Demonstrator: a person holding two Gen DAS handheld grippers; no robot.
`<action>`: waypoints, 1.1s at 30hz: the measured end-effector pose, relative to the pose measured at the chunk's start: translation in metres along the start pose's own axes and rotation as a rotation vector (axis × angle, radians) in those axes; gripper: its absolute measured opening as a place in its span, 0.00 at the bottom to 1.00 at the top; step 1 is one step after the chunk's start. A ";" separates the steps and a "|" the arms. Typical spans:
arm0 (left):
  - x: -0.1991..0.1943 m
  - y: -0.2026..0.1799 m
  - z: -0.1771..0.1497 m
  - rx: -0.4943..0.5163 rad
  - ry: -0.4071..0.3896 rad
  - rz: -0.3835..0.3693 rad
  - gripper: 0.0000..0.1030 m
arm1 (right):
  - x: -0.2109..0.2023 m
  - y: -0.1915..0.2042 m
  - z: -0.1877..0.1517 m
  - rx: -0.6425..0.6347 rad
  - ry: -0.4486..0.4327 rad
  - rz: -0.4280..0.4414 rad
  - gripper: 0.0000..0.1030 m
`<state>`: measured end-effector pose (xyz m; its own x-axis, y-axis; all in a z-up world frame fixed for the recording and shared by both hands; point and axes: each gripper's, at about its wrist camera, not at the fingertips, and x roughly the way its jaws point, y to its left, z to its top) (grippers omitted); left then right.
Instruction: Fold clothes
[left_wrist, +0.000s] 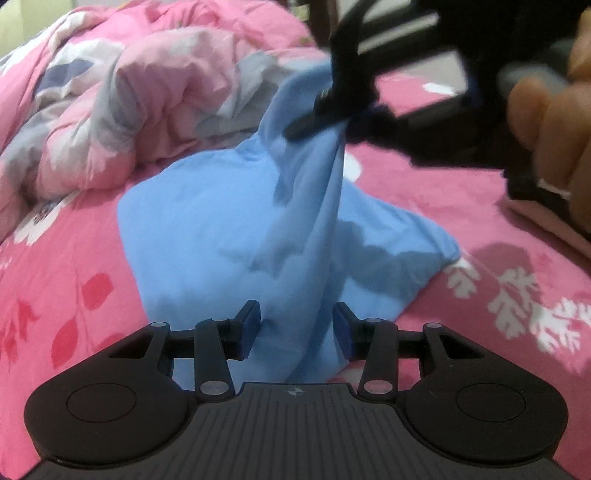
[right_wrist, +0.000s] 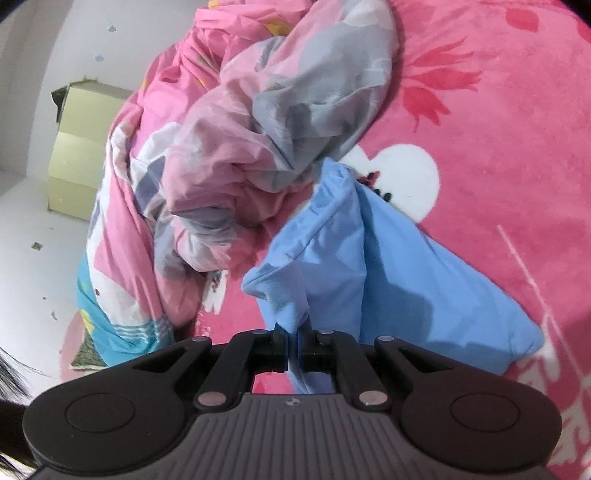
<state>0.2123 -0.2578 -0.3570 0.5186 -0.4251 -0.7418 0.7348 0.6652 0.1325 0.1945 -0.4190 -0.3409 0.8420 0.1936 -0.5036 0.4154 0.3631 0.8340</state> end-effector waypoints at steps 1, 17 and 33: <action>0.001 0.000 0.001 -0.007 0.007 0.027 0.42 | -0.001 0.002 0.000 -0.001 -0.004 0.004 0.03; -0.013 0.019 -0.038 -0.064 0.130 0.309 0.09 | -0.012 -0.064 -0.008 0.081 0.016 -0.135 0.03; -0.013 0.022 -0.051 -0.099 0.084 0.294 0.09 | -0.024 -0.092 0.002 0.095 0.013 -0.200 0.07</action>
<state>0.1993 -0.2062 -0.3776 0.6611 -0.1563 -0.7338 0.5109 0.8101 0.2877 0.1365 -0.4595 -0.4052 0.7355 0.1383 -0.6632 0.6046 0.3077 0.7347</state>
